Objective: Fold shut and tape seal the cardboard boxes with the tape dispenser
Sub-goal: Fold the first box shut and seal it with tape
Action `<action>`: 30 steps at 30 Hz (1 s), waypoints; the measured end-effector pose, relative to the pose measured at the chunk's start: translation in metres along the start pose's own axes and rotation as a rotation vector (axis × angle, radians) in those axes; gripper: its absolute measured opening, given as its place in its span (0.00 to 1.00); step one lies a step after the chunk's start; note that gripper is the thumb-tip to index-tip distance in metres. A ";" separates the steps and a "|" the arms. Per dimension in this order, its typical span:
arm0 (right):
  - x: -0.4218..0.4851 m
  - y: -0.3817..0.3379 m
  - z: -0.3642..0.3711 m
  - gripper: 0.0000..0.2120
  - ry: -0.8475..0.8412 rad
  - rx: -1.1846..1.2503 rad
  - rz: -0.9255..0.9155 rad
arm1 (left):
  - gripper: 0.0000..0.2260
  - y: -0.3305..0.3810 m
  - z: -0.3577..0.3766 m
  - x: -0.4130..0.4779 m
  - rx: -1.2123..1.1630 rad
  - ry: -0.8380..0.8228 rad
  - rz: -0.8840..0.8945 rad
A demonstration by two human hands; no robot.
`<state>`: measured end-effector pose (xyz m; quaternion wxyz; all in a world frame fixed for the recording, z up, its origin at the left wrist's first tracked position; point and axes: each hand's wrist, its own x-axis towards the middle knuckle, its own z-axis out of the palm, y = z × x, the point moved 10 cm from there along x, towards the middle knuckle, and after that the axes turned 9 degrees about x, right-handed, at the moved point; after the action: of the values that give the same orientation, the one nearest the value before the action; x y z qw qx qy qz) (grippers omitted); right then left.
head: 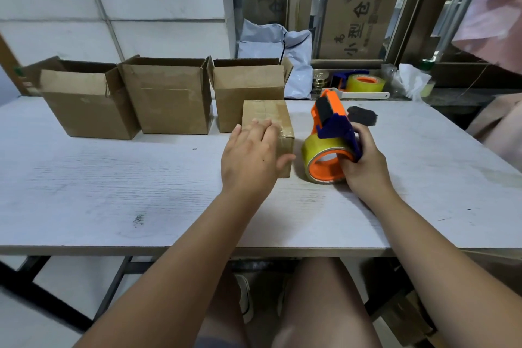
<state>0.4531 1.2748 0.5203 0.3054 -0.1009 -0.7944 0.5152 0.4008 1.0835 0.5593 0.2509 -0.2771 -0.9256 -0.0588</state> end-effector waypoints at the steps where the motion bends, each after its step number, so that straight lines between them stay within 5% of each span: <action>1: -0.001 -0.003 -0.002 0.27 0.015 0.000 -0.016 | 0.27 -0.002 -0.001 -0.002 -0.009 0.017 -0.009; 12: -0.001 -0.010 -0.009 0.28 0.046 -0.038 -0.071 | 0.19 -0.009 -0.012 -0.004 0.067 0.164 -0.113; 25: 0.001 -0.057 0.039 0.27 -0.229 -0.188 -0.173 | 0.17 -0.062 -0.018 -0.015 0.053 0.178 -0.175; 30: -0.005 -0.055 0.037 0.25 -0.237 -0.439 -0.193 | 0.17 -0.076 -0.020 -0.015 0.043 0.178 -0.179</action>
<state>0.4433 1.2198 0.5560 0.2288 -0.0274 -0.9233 0.3072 0.3787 1.0072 0.5717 0.3318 -0.1818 -0.9217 -0.0855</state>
